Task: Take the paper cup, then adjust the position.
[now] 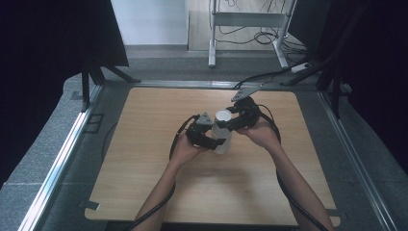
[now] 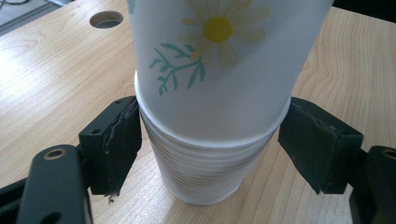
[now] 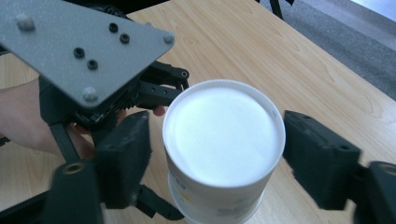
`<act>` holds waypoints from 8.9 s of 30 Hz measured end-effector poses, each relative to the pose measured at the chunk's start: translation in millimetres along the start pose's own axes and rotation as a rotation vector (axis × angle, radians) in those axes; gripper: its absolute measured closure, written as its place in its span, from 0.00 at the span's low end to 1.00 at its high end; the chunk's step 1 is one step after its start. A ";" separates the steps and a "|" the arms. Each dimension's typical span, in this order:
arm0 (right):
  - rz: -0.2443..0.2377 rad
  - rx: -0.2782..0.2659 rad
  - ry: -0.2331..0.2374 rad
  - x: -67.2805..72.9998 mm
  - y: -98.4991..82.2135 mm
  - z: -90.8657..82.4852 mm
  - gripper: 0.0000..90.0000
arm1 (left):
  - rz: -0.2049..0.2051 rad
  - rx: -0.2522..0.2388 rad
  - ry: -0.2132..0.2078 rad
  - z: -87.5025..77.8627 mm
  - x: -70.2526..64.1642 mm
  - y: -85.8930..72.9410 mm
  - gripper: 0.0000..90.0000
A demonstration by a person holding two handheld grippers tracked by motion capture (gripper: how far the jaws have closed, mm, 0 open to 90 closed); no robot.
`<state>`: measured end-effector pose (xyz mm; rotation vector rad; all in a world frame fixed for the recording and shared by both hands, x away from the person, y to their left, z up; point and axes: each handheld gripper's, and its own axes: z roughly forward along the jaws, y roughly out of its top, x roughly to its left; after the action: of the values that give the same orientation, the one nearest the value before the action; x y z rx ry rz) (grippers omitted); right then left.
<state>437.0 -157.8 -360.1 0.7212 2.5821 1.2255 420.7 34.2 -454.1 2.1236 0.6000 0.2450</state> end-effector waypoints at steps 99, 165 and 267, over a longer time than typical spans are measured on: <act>-0.041 -0.093 -0.037 27.0 20.4 -110.3 0.41 | 0.019 0.009 -0.006 -41.2 -16.1 -20.9 0.05; -0.001 -0.187 0.091 64.2 -98.3 -69.9 0.41 | 0.059 -0.059 -0.165 -47.1 -78.0 -49.3 0.00; -0.224 0.198 0.166 87.1 -72.6 -33.3 0.22 | 0.209 0.106 -0.179 -32.0 -89.4 -41.8 0.37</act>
<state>324.5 -175.4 -391.7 0.3602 2.8558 1.0109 317.6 32.5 -465.1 2.2829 0.2922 0.1382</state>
